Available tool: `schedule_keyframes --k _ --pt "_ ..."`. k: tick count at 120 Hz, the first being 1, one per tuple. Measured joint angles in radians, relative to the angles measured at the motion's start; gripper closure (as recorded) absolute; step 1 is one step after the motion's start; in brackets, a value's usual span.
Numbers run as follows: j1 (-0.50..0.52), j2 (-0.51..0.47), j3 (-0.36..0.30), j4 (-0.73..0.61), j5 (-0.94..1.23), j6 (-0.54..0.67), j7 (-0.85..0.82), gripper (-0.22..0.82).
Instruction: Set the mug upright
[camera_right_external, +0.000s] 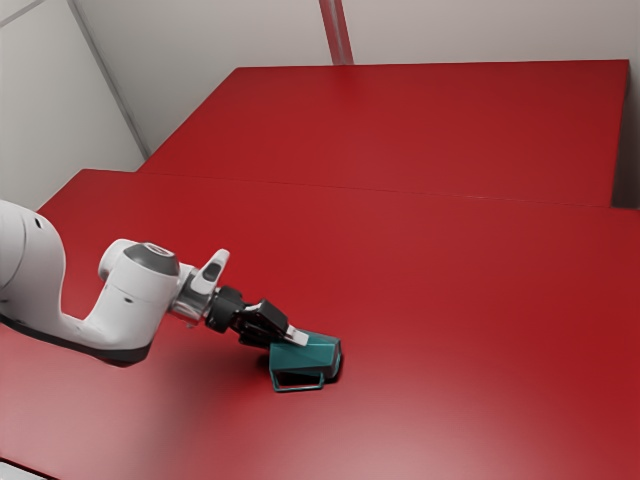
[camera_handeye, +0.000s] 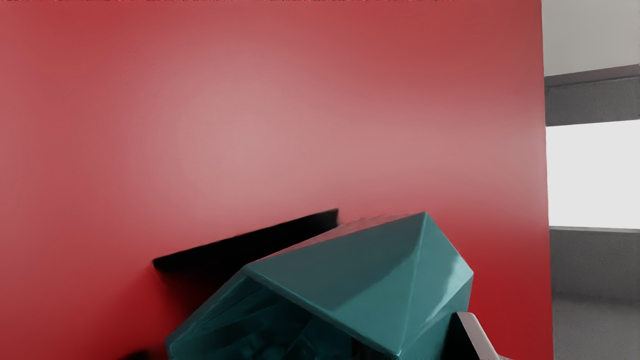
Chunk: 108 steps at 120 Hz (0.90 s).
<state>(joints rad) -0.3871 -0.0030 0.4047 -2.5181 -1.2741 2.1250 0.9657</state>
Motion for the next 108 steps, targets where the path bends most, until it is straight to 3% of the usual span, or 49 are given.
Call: schedule_keyframes --k 38,64,90,108 --pt "-0.038 -0.048 -0.009 0.019 -0.002 -0.006 0.004 0.76" --pt "-0.031 -0.122 -0.010 0.075 0.072 0.001 -0.018 0.78" --pt "-0.027 -0.125 -0.011 0.299 0.505 -0.005 -0.107 0.79" --pt "-0.015 -0.112 -0.010 0.352 0.865 -0.006 -0.189 0.79"
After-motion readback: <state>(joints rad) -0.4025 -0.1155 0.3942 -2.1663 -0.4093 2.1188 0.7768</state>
